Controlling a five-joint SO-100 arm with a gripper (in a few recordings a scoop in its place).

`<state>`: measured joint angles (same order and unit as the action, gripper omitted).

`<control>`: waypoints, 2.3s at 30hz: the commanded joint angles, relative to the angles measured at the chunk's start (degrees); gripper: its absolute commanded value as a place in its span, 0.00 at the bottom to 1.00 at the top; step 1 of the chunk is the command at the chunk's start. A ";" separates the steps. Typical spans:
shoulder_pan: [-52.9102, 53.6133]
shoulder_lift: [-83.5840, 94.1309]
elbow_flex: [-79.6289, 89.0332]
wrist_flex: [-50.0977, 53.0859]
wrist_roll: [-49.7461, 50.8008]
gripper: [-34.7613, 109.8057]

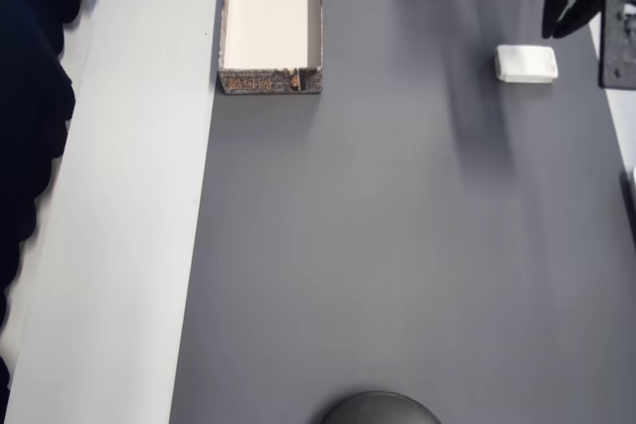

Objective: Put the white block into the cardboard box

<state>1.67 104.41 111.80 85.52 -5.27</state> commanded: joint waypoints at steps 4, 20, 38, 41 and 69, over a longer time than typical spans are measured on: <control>0.44 0.26 -4.39 0.44 -2.02 0.23; 0.53 0.26 -4.04 3.69 17.49 0.23; 0.79 0.35 -4.04 4.75 59.85 0.23; 0.70 0.26 -4.04 4.04 66.71 0.23; 1.41 0.44 -2.37 3.60 97.65 0.23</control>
<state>2.55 104.41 111.71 89.56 92.02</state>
